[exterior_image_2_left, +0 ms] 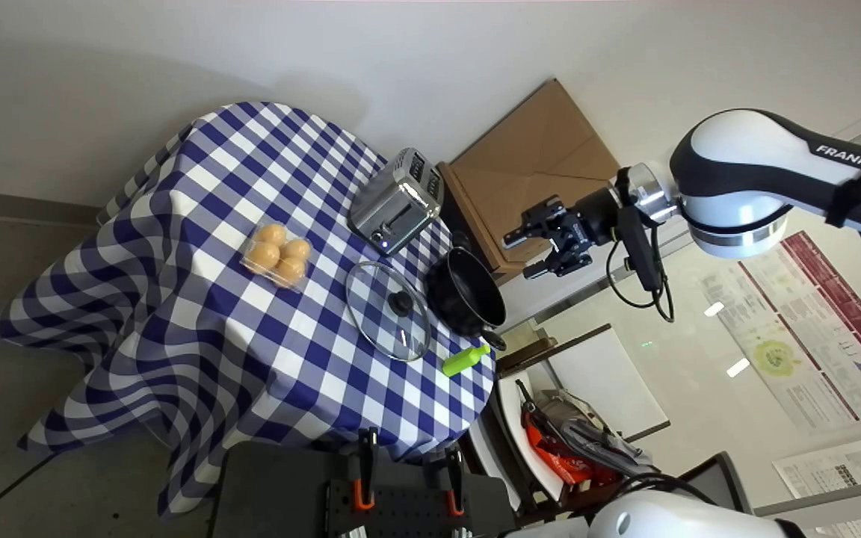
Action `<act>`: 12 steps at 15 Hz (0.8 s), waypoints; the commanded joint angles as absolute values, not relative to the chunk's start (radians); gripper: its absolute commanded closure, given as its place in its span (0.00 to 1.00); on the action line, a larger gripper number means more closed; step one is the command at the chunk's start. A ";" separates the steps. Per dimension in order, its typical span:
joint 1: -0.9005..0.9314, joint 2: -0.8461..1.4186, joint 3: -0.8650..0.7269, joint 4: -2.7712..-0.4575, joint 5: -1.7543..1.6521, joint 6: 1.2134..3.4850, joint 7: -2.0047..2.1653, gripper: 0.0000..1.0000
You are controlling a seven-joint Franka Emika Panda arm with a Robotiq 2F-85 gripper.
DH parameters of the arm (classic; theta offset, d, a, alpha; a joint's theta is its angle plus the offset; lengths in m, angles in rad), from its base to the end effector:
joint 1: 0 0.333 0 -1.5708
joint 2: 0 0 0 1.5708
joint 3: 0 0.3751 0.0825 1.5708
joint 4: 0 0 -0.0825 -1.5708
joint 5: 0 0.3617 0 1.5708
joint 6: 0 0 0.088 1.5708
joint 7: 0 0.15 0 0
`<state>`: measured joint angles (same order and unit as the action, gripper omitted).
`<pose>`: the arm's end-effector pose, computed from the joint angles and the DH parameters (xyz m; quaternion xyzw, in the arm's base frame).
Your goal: Push the lever of the toaster down
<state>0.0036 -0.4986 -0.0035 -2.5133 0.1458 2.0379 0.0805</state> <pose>0.3470 0.0137 0.4741 -0.9951 0.0719 -0.0088 0.0667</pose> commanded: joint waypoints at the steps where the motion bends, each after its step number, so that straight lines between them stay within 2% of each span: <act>1: -0.013 -0.459 0.011 -2.512 0.113 2.092 0.098 0.49; 8: -0.065 -0.302 0.030 -2.520 -0.020 2.338 0.194 1.00; 12: -0.077 -0.174 0.055 -2.500 -0.121 2.455 0.291 1.00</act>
<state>-0.0633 -0.2679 0.0268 -2.5317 -0.0553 2.3935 0.2160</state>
